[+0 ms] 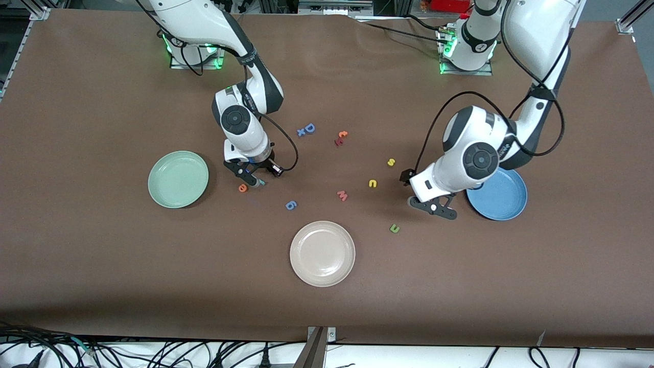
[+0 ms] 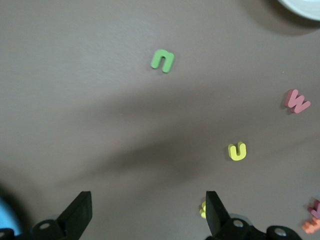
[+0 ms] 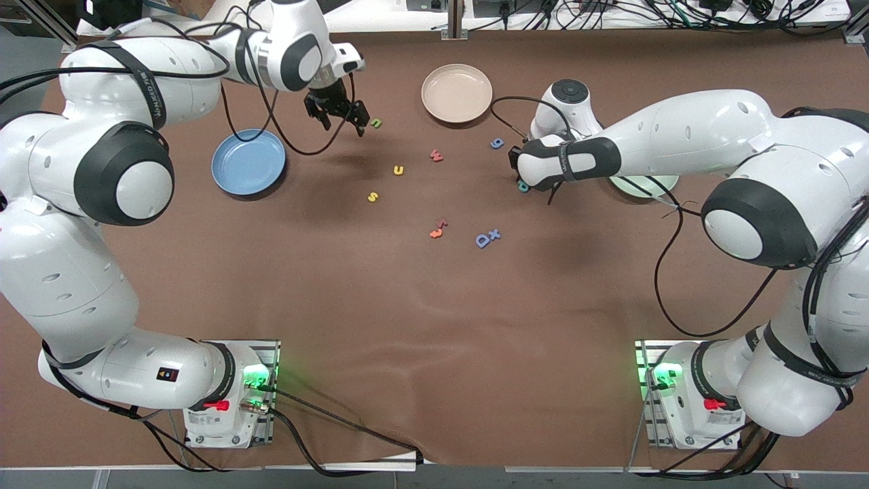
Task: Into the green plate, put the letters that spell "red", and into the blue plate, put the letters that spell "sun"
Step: 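Grasp the teal d with the right gripper while the left gripper reaches the yellow s, then drop the teal d onto the green plate while the left gripper lowers to the s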
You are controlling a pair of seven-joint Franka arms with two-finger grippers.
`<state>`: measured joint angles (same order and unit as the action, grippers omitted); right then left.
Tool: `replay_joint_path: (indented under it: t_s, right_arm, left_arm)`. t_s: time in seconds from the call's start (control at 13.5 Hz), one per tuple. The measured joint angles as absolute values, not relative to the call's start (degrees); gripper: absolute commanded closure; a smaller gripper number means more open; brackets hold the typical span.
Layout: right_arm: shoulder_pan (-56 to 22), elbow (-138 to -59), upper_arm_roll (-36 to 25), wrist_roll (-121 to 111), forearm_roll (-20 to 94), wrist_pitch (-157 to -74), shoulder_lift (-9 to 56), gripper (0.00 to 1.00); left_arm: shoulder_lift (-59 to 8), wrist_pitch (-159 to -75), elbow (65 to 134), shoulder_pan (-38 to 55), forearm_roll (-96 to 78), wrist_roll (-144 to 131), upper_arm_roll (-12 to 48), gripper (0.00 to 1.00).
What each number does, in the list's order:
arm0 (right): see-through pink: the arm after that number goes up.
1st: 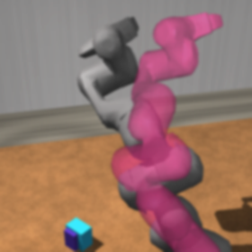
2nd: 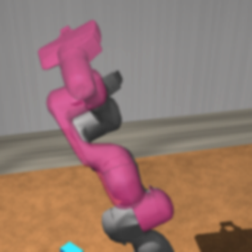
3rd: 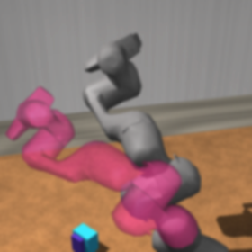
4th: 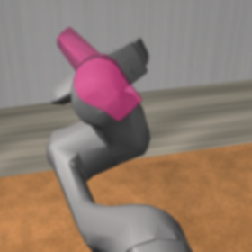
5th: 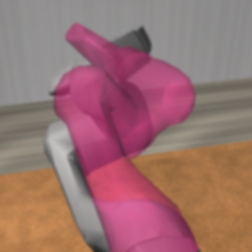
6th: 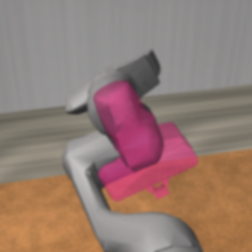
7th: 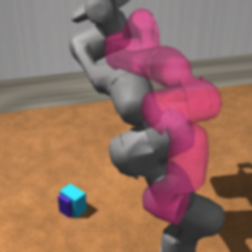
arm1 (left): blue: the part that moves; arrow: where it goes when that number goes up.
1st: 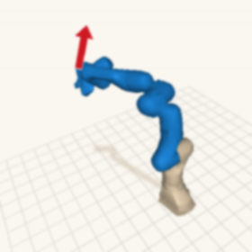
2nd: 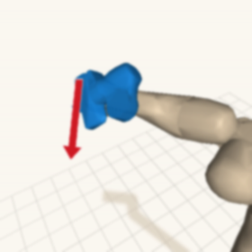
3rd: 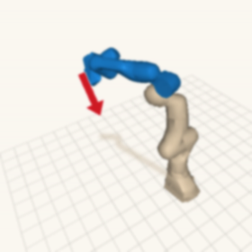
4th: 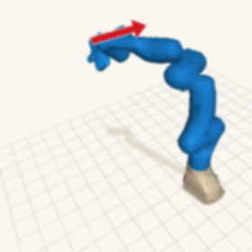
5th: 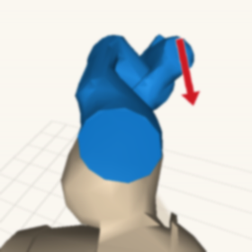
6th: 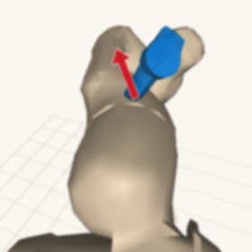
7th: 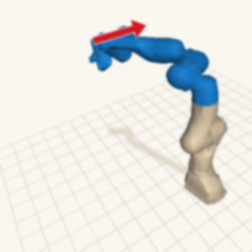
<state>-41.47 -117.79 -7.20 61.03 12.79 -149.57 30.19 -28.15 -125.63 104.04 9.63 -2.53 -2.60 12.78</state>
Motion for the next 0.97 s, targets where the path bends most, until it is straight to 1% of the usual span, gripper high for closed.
replay_joint_path:
  t_s: [0.15, 0.3, 0.37, 0.52, 0.67, 0.82, 0.97]
  right_arm:
    - [-41.5, -116.3, -7.3, 61.0, 12.8, -145.2, 29.0, 0.91]
    - [-41.4, -114.1, -8.5, 60.2, 12.8, -137.5, 26.4, 0.91]
    - [-41.4, -112.9, -10.2, 58.4, 12.8, -132.9, 24.8, 0.91]
    - [-41.3, -110.9, -15.7, 50.7, 12.8, -122.6, 21.8, 0.91]
    - [-41.0, -110.0, -22.6, 40.1, 12.8, -115.6, 19.6, 0.91]
    - [-40.4, -110.1, -29.0, 28.9, 12.8, -113.1, 19.3, 0.91]
    - [-39.4, -110.4, -33.2, 19.5, 12.8, -113.0, 20.4, 0.9]
  left_arm:
    - [-27.7, -130.3, 108.3, 9.6, -2.5, -3.0, 13.4, 0.0]
    - [-26.4, -131.9, 111.5, 9.6, -2.5, -3.6, 14.1, 0.0]
    - [-25.5, -132.0, 112.8, 9.6, -2.5, -4.4, 14.4, 0.0]
    - [-23.8, -133.3, 115.6, 9.6, -2.5, -6.7, 15.6, 0.0]
    - [-22.9, -136.6, 118.9, 9.8, -2.5, -9.2, 16.4, 0.0]
    - [-22.9, -140.7, 122.2, 10.7, -2.5, -11.8, 16.7, 0.0]
    - [-22.9, -143.3, 124.5, 12.3, -2.5, -13.9, 16.7, 0.0]
